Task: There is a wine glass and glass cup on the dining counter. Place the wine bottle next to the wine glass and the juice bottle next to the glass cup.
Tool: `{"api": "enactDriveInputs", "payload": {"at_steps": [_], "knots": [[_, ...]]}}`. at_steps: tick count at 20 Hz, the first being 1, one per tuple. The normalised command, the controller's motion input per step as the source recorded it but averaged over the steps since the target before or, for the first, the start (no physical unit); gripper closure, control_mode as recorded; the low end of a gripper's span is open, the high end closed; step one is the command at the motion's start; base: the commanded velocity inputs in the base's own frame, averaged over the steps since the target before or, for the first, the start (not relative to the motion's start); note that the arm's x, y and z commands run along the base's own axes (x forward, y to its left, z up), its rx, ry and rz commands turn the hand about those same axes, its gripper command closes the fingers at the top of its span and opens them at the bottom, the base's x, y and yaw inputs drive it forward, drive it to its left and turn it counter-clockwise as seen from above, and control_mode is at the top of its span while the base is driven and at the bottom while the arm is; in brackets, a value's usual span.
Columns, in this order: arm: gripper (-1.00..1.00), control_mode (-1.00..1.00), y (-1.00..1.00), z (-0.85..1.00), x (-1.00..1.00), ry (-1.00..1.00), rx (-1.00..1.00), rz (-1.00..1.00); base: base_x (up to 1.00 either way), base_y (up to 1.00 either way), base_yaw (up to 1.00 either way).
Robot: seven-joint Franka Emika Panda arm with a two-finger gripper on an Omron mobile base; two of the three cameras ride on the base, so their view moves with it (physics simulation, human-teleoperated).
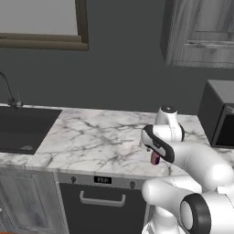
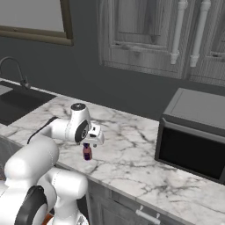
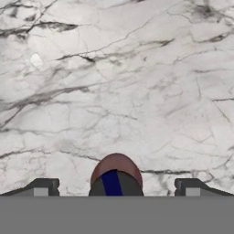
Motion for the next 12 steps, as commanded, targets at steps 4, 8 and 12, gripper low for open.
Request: {"api": "enactDriveInputs", "payload": {"at_steps": [4, 8, 12], "knots": [[-1.00, -1.00, 0.00, -0.09, 0.05, 0.02, 0.00, 0.04, 0.00, 0.00, 0.00], [-1.00, -1.00, 0.00, -0.08, 0.03, 0.03, 0.00, 0.04, 0.00, 0.00, 0.00], [-1.00, -1.00, 0.00, -0.07, 0.00, 0.03, 0.00, 0.02, 0.00, 0.00, 0.00]]}}
